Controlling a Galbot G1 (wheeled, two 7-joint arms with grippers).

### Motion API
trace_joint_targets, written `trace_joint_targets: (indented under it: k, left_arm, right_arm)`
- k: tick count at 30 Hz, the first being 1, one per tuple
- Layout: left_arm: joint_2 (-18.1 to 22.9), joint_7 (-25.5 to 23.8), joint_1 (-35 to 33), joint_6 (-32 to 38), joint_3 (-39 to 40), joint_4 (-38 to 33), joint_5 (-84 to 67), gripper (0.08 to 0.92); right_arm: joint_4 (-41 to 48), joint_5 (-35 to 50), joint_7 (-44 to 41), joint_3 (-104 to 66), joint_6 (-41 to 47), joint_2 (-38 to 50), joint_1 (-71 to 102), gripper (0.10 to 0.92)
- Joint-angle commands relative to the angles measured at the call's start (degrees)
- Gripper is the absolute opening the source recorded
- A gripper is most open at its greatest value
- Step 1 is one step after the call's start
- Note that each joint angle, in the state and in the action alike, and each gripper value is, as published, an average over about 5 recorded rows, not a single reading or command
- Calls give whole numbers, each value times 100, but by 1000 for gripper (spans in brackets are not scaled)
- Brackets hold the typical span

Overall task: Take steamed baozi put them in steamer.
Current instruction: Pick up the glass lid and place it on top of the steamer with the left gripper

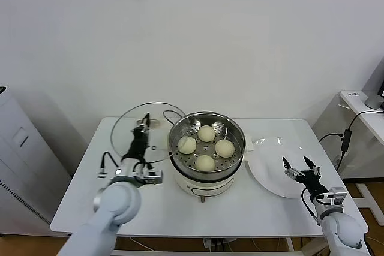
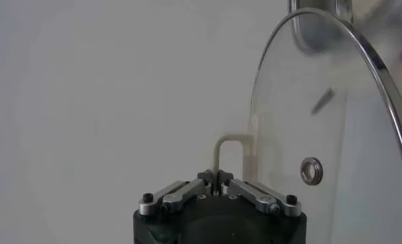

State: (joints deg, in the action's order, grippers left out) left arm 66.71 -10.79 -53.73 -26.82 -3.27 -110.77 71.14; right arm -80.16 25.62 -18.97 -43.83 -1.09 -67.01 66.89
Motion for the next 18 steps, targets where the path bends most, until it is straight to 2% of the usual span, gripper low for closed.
trace_joint_targets:
  k: [1, 8, 18]
  left_arm:
    - [575, -235, 787, -416, 1161, 556, 602, 101]
    - [968, -234, 1032, -434, 1385, 1028, 823, 101]
    - [1549, -290, 1072, -573, 1484, 1352, 1210, 101]
  right_arm:
    - [6, -10, -2, 4, 2, 9, -10, 823]
    - [29, -11, -3, -4, 5, -3, -24, 823]
    - [103, -25, -24, -8, -10, -16, -45, 823]
